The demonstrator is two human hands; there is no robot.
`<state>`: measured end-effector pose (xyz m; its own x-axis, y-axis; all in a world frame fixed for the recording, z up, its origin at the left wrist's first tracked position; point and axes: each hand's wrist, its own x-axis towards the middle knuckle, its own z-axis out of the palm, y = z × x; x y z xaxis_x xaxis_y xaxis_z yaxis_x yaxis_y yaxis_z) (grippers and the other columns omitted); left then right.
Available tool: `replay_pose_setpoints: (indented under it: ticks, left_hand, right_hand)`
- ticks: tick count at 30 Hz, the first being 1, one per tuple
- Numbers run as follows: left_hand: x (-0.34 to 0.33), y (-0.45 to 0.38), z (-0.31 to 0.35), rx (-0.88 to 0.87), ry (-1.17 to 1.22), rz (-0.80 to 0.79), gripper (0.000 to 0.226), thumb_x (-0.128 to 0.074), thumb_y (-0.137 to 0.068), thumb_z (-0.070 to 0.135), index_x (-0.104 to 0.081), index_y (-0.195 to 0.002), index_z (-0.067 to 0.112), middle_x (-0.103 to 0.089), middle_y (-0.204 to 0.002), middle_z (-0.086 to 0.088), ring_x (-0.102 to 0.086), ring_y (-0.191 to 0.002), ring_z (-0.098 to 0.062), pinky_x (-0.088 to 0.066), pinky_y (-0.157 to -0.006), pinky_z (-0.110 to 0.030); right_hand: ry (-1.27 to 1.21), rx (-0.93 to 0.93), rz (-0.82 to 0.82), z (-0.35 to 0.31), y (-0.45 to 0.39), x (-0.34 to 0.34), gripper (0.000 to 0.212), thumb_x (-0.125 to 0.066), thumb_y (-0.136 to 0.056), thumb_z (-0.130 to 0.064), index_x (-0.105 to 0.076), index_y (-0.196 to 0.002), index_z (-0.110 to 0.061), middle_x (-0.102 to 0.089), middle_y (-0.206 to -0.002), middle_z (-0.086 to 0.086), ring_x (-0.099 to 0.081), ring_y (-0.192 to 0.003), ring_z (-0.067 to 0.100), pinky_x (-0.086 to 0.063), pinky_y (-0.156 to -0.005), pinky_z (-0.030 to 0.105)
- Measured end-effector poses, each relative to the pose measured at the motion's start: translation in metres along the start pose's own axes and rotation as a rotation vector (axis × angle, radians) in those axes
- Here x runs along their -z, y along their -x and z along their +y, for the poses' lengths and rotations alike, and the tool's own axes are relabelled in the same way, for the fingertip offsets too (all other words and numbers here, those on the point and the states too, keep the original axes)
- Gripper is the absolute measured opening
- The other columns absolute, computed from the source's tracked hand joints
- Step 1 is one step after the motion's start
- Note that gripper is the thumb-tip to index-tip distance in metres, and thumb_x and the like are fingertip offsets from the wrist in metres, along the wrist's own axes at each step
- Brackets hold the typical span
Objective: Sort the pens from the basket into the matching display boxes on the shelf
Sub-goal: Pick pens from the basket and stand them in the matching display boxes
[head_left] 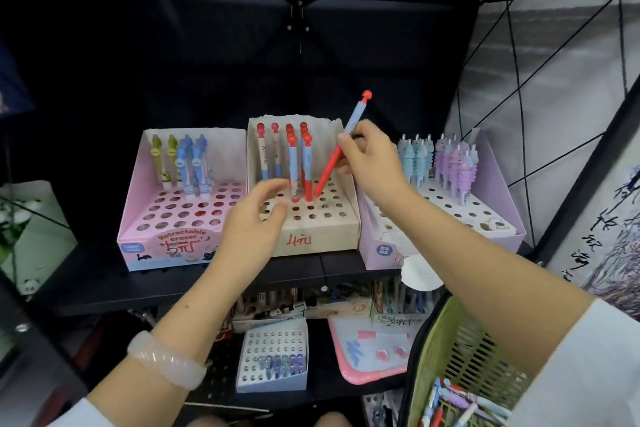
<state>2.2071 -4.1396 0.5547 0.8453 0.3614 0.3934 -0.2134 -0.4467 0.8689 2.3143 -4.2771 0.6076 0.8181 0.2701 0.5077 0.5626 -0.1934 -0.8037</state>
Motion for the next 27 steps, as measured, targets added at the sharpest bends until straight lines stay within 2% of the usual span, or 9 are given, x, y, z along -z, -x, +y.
replay_pose_setpoints:
  ticks: [3,6,8,12,16,20,23,25,27]
  left_hand:
    - [0.016,0.0,-0.008,0.006,-0.015,0.03,0.03,-0.047,-0.094,0.012,-0.055,-0.118,0.029,-0.053,-0.107,0.025,-0.047,-0.111,0.001,-0.034,-0.097,-0.021]
    - [0.026,0.002,-0.014,-0.001,-0.007,0.016,0.03,-0.045,-0.095,0.011,-0.055,-0.112,0.033,-0.055,-0.109,0.024,-0.049,-0.107,0.007,-0.033,-0.093,-0.012]
    - [0.031,0.003,-0.018,0.0,-0.002,0.006,0.031,-0.045,-0.094,0.011,-0.055,-0.11,0.036,-0.056,-0.111,0.023,-0.048,-0.106,0.01,-0.031,-0.087,-0.008]
    - [0.034,0.006,-0.02,-0.003,0.035,0.019,0.034,-0.045,-0.094,0.007,-0.054,-0.105,0.038,-0.056,-0.109,0.025,-0.048,-0.105,0.013,-0.033,-0.086,-0.007]
    - [0.034,0.011,-0.019,-0.018,0.042,0.015,0.031,-0.045,-0.094,0.008,-0.055,-0.107,0.035,-0.055,-0.107,0.027,-0.047,-0.099,0.02,-0.036,-0.078,0.003]
    - [0.037,0.017,-0.015,-0.017,0.056,0.016,0.028,-0.046,-0.094,0.007,-0.055,-0.106,0.03,-0.056,-0.105,0.024,-0.048,-0.097,0.019,-0.034,-0.077,0.006]
    - [0.038,0.022,-0.014,-0.01,0.055,0.017,0.026,-0.046,-0.094,0.008,-0.055,-0.107,0.029,-0.058,-0.106,0.02,-0.05,-0.1,0.012,-0.036,-0.08,0.0]
    - [0.035,0.027,-0.013,-0.001,0.062,-0.002,0.025,-0.046,-0.095,0.008,-0.055,-0.107,0.028,-0.058,-0.107,0.017,-0.051,-0.101,0.008,-0.038,-0.081,-0.003]
    - [0.027,0.033,-0.011,0.003,0.082,-0.045,0.025,-0.047,-0.095,0.009,-0.054,-0.105,0.03,-0.059,-0.107,0.017,-0.051,-0.102,0.008,-0.038,-0.08,-0.001]
  right_hand:
    - [0.051,0.035,0.008,0.001,0.0,-0.019,0.015,-0.046,-0.097,-0.016,-0.048,-0.083,-0.022,-0.062,-0.069,0.001,-0.067,-0.073,0.017,-0.056,-0.067,0.028]
    - [0.146,0.033,-0.048,0.003,0.004,-0.036,0.014,-0.046,-0.097,-0.019,-0.048,-0.083,-0.018,-0.062,-0.072,0.009,-0.066,-0.076,0.027,-0.056,-0.072,0.043]
    - [0.225,0.061,-0.048,0.002,0.006,-0.04,0.016,-0.047,-0.097,-0.021,-0.046,-0.082,-0.017,-0.059,-0.068,0.009,-0.064,-0.073,0.031,-0.055,-0.07,0.046]
    - [0.402,0.168,-0.051,-0.007,0.005,-0.047,0.01,-0.048,-0.097,-0.021,-0.049,-0.093,-0.012,-0.056,-0.064,0.001,-0.06,-0.06,0.02,-0.05,-0.057,0.033]
    - [0.506,0.147,-0.09,-0.006,0.01,-0.053,0.022,-0.047,-0.097,-0.023,-0.054,-0.109,-0.005,-0.065,-0.081,0.011,-0.064,-0.071,0.025,-0.054,-0.067,0.038]
    - [0.616,0.062,-0.184,0.01,0.022,-0.062,0.024,-0.049,-0.096,-0.024,-0.057,-0.106,-0.003,-0.066,-0.091,0.012,-0.063,-0.078,0.024,-0.046,-0.065,0.028]
    - [0.554,-0.005,-0.182,0.011,0.025,-0.063,0.022,-0.055,-0.093,-0.024,-0.06,-0.105,-0.006,-0.068,-0.09,0.007,-0.061,-0.075,0.015,-0.043,-0.065,0.022]
    - [0.494,-0.05,-0.209,0.006,0.025,-0.055,0.02,-0.059,-0.091,-0.025,-0.062,-0.104,-0.01,-0.066,-0.08,-0.002,-0.061,-0.072,0.009,-0.045,-0.066,0.019]
    - [0.461,-0.056,-0.242,0.001,0.029,-0.04,0.018,-0.06,-0.09,-0.025,-0.062,-0.102,-0.013,-0.059,-0.075,-0.009,-0.056,-0.069,0.004,-0.051,-0.071,0.023]
